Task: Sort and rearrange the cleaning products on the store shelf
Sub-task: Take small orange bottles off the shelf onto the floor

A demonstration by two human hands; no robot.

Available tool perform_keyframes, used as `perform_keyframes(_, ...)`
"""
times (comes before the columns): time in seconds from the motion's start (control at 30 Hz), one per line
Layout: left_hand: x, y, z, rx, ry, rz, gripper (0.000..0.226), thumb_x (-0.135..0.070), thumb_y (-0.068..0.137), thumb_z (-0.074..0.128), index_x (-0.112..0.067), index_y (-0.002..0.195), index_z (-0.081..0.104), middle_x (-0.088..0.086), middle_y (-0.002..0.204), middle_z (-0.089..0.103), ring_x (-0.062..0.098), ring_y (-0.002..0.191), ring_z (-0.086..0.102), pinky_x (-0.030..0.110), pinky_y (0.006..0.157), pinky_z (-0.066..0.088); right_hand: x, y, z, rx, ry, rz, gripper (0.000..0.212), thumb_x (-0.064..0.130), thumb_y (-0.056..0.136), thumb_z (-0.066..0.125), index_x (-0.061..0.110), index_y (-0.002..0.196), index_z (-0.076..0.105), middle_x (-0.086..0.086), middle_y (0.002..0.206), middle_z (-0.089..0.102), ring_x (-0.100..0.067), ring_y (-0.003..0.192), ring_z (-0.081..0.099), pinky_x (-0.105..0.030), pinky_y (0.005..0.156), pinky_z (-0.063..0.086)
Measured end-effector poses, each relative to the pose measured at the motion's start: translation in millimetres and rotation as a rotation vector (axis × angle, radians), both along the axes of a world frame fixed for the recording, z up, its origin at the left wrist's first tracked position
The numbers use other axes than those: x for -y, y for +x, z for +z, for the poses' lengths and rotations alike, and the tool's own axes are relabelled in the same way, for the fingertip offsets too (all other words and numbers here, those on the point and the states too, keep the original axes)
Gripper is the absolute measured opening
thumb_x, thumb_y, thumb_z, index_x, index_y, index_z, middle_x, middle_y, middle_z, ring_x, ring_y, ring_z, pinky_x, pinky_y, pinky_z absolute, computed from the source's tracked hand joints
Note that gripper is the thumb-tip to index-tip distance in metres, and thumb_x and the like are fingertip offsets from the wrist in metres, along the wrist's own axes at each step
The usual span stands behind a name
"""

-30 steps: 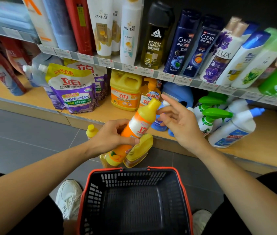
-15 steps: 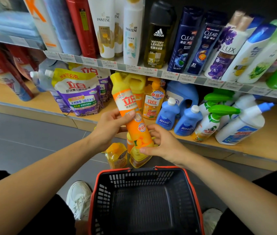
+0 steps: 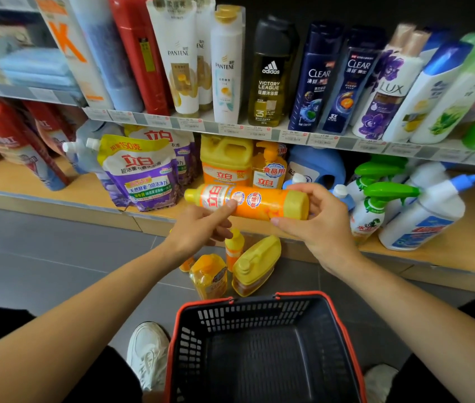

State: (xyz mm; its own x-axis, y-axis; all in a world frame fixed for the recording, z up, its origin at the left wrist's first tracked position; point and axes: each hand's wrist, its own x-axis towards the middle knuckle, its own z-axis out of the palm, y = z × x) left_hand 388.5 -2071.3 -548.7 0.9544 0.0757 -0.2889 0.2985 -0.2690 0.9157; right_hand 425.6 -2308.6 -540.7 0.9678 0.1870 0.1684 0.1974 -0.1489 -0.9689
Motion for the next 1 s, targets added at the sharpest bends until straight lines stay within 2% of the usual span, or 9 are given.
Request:
perform_keyframes(0.1, 3.7, -1.6, -1.2, 0.114, 0.091, -0.071, 0.041, -0.049, 0.091, 0.065, -0.011, 0.088, 0.079, 0.002, 0.080, 0.079, 0.017, 0.081, 0.074, 0.035, 0.071, 0.057, 3.4, 2.7, 9.5, 0.081, 0.026, 0.018, 0.056, 0.034, 0.061, 0.091, 0.040, 0.110, 0.066, 0.013, 0.110, 0.069, -0.010, 0.105, 0.067, -0.025, 0.077, 0.058)
perform_keyframes(0.23, 9.9, -2.7, 5.5, 0.267, 0.069, -0.118, 0.018, -0.027, 0.092, 0.072, -0.013, 0.102, 0.078, 0.008, 0.092, 0.077, 0.029, 0.091, 0.069, 0.044, 0.078, 0.056, 0.4, 1.6, 14.7, 0.014, 0.154, 0.098, 0.051, 0.034, 0.060, 0.090, 0.039, 0.107, 0.072, 0.005, 0.109, 0.074, -0.018, 0.105, 0.069, -0.037, 0.086, 0.058)
perform_keyframes(0.33, 17.5, -5.6, 14.4, 0.359, -0.026, -0.149, 0.029, -0.026, 0.092, 0.070, -0.012, 0.116, 0.074, 0.007, 0.103, 0.076, 0.030, 0.098, 0.070, 0.044, 0.081, 0.060, -0.9, -3.5, 10.1, -0.083, 0.174, 0.209, 0.055, 0.033, 0.065, 0.088, 0.030, 0.117, 0.071, -0.003, 0.115, 0.074, -0.023, 0.109, 0.069, -0.041, 0.088, 0.058)
perform_keyframes(0.43, 21.8, -9.1, 22.7, 0.414, -0.141, -0.148, 0.029, -0.022, 0.092, 0.068, -0.010, 0.119, 0.072, 0.008, 0.105, 0.076, 0.029, 0.099, 0.072, 0.037, 0.078, 0.062, -2.1, -8.3, 10.8, -0.142, 0.156, 0.318, 0.050, 0.031, 0.070, 0.086, 0.037, 0.118, 0.071, -0.001, 0.118, 0.073, -0.020, 0.111, 0.069, -0.036, 0.088, 0.058)
perform_keyframes(0.53, 24.5, -12.9, 30.7, 0.381, -0.279, -0.139, 0.030, -0.026, 0.088, 0.070, -0.012, 0.114, 0.073, 0.009, 0.104, 0.076, 0.023, 0.094, 0.074, 0.033, 0.073, 0.062, -5.1, -12.5, 14.3, -0.109, 0.114, 0.353, 0.052, 0.038, 0.066, 0.090, 0.043, 0.115, 0.071, 0.003, 0.119, 0.072, -0.016, 0.114, 0.067, -0.035, 0.093, 0.056)
perform_keyframes(0.63, 25.3, -14.2, 32.6, 0.372, -0.278, -0.121, 0.030, -0.025, 0.080, 0.076, -0.012, 0.106, 0.074, 0.007, 0.091, 0.074, 0.019, 0.082, 0.072, 0.030, 0.066, 0.060, -9.1, -18.1, 14.6, 0.019, -0.003, 0.356, 0.059, 0.044, 0.062, 0.089, 0.044, 0.117, 0.068, 0.003, 0.116, 0.069, -0.014, 0.114, 0.065, -0.033, 0.095, 0.055)
perform_keyframes(0.8, 24.2, -15.6, 30.5, 0.341, -0.265, -0.068, 0.023, -0.028, 0.075, 0.079, -0.015, 0.093, 0.073, 0.001, 0.079, 0.072, 0.022, 0.077, 0.070, 0.043, 0.067, 0.060, -14.2, -25.4, 12.3, 0.147, -0.100, 0.343, 0.066, 0.028, 0.062, 0.088, 0.033, 0.123, 0.062, -0.005, 0.119, 0.063, -0.012, 0.116, 0.061, -0.028, 0.100, 0.049)
perform_keyframes(0.93, 24.4, -17.9, 29.2, 0.362, -0.248, -0.033, 0.021, -0.031, 0.077, 0.078, -0.014, 0.088, 0.073, 0.023, 0.091, 0.071, 0.047, 0.086, 0.069, 0.060, 0.073, 0.058, -15.3, -26.5, 11.0, 0.177, -0.149, 0.336, 0.070, 0.021, 0.063, 0.091, 0.021, 0.127, 0.062, -0.007, 0.118, 0.063, -0.016, 0.116, 0.060, -0.025, 0.099, 0.049)
perform_keyframes(1.0, 26.4, -19.6, 28.2, 0.376, -0.220, -0.035, 0.022, -0.030, 0.077, 0.078, -0.013, 0.089, 0.072, 0.020, 0.090, 0.072, 0.041, 0.082, 0.070, 0.055, 0.071, 0.059, -15.3, -26.4, 10.2, 0.185, -0.190, 0.326, 0.070, 0.017, 0.063, 0.092, 0.017, 0.127, 0.064, -0.006, 0.118, 0.063, -0.016, 0.115, 0.061, -0.028, 0.098, 0.051)
